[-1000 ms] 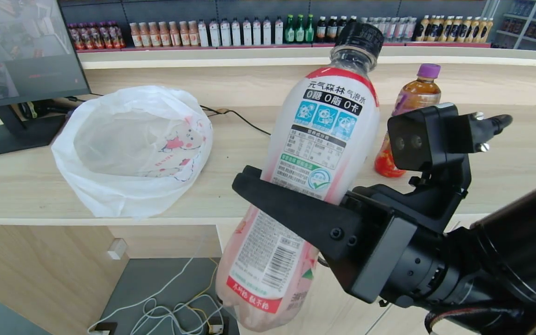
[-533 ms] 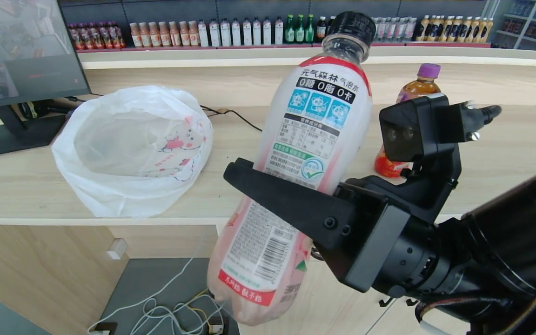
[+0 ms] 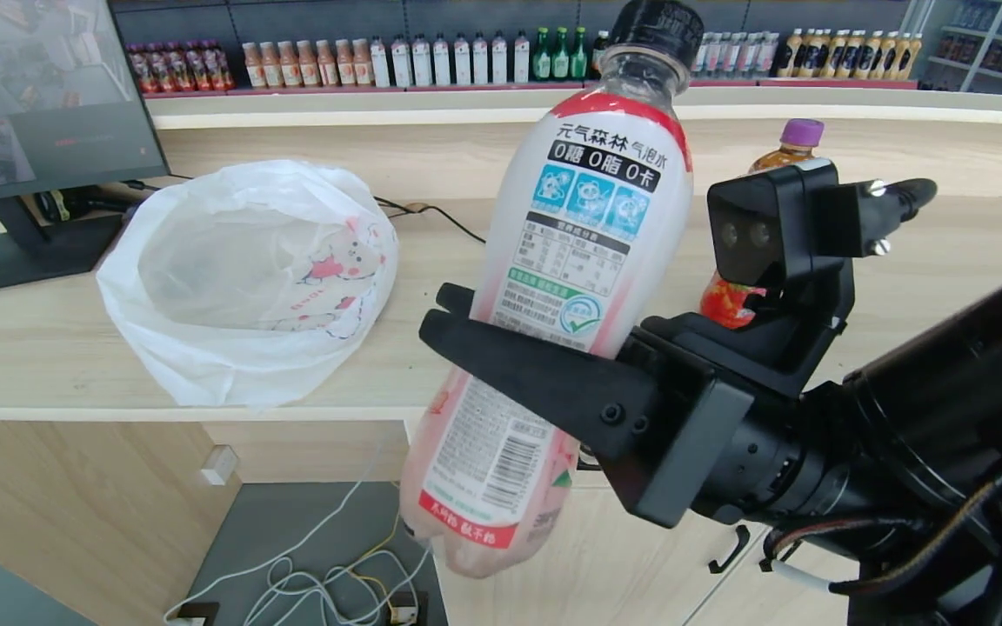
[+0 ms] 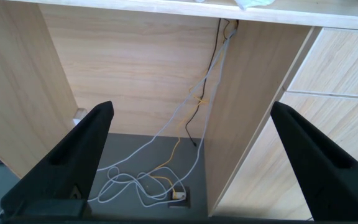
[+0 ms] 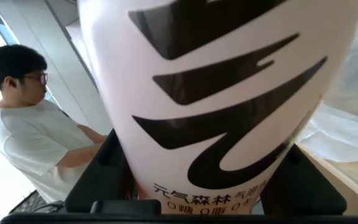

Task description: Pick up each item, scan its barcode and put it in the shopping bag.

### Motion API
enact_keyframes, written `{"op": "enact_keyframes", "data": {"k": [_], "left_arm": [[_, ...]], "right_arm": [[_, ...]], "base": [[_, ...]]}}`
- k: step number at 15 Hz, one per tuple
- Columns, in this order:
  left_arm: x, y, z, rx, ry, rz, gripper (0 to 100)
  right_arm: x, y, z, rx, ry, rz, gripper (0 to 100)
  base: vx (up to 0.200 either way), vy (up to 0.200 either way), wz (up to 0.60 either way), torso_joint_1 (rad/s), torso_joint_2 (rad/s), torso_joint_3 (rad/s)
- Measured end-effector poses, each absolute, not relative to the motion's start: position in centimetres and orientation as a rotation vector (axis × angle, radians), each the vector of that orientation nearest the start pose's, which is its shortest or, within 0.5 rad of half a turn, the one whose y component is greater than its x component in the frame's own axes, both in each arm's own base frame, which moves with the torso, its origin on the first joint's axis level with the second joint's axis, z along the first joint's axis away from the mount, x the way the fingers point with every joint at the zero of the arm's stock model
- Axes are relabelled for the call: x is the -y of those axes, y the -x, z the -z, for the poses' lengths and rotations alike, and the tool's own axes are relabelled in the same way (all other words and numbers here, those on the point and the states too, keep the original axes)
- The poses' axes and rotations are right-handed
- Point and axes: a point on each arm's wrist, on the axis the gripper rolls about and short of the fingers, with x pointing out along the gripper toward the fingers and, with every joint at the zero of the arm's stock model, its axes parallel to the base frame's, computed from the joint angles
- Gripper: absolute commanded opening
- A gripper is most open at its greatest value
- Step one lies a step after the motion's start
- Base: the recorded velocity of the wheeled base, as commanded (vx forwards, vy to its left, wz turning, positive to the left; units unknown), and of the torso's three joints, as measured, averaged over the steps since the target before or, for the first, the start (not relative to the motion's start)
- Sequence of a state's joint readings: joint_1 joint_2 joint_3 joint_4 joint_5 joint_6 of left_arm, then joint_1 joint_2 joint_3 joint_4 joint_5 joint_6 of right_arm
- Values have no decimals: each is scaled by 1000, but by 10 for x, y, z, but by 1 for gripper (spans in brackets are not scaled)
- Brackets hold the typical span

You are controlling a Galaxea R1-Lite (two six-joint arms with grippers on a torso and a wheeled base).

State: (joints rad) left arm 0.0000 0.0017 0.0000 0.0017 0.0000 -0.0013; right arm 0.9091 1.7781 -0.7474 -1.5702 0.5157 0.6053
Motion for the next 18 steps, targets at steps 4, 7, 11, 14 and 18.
{"op": "enact_keyframes", "data": {"k": [4,7,11,14,18], "left_arm": [[0,23,-75,-3,1,0,100],[0,23,-75,-3,1,0,100],[0,23,-75,-3,1,0,100],[0,23,-75,-3,1,0,100],[0,23,-75,-3,1,0,100]], "right_arm": [[-245,-179,-240,165,-559,-1594,0],[-244,-180,-240,163,-563,-1589,0],[-227,-190,-218,110,-545,-1447,0],[-211,-205,-212,183,-518,-1196,0],[-194,-209,-214,281,-433,-983,0]], "base": [[0,0,0,0,0,0],[0,0,0,0,0,0],[0,0,0,0,0,0],[0,0,0,0,0,0],[0,0,0,0,0,0]]}}
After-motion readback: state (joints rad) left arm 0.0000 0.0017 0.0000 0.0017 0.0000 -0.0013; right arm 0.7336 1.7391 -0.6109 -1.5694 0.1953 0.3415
